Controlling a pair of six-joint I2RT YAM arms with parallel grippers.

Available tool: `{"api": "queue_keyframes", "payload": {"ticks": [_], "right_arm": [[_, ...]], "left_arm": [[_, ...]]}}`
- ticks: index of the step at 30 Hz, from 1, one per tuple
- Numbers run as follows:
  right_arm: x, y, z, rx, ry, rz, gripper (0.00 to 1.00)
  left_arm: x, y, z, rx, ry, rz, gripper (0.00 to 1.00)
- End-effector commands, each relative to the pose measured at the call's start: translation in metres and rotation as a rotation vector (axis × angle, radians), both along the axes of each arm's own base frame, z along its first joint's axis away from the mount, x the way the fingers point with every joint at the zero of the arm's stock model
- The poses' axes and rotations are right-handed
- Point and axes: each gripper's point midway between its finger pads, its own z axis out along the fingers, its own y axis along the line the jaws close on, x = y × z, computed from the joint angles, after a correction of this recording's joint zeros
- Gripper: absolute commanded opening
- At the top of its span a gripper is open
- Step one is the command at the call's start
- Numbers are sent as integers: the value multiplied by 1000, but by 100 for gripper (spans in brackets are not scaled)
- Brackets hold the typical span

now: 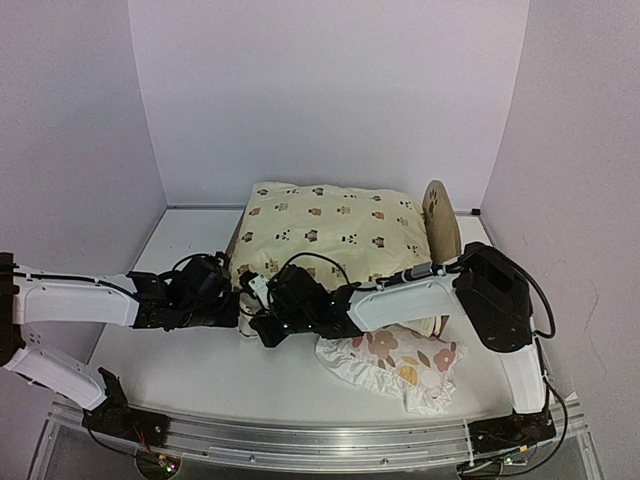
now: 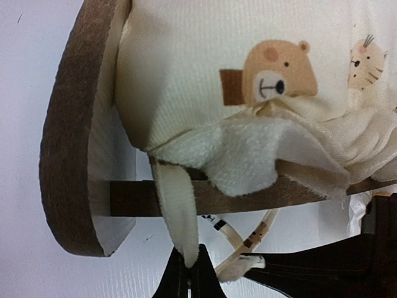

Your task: Set up the pet bed

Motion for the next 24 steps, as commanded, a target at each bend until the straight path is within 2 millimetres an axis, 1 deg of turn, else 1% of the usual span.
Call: {"api": "queue_keyframes", "payload": {"ticks": [1, 3, 8, 14, 19, 24], "right_arm": [[9, 6, -7, -52, 26, -30, 0], [9, 7, -13, -73, 41, -35, 0], [11, 14, -17, -96, 61, -36, 0], [9, 20, -27, -121, 80, -10, 0], [5, 25, -29, -135, 83, 41, 0], [5, 30, -27, -141, 40, 88, 0]], "left_arm": [[5, -10, 30, -54, -38, -26, 0], [4, -10, 31, -59, -38, -31, 0], [2, -11, 34, -65, -36, -39, 0], [0, -11, 38, -75, -36, -51, 0], [-3, -14, 41, -95, -33, -69, 2], [-6, -17, 45, -117, -30, -86, 6]]}}
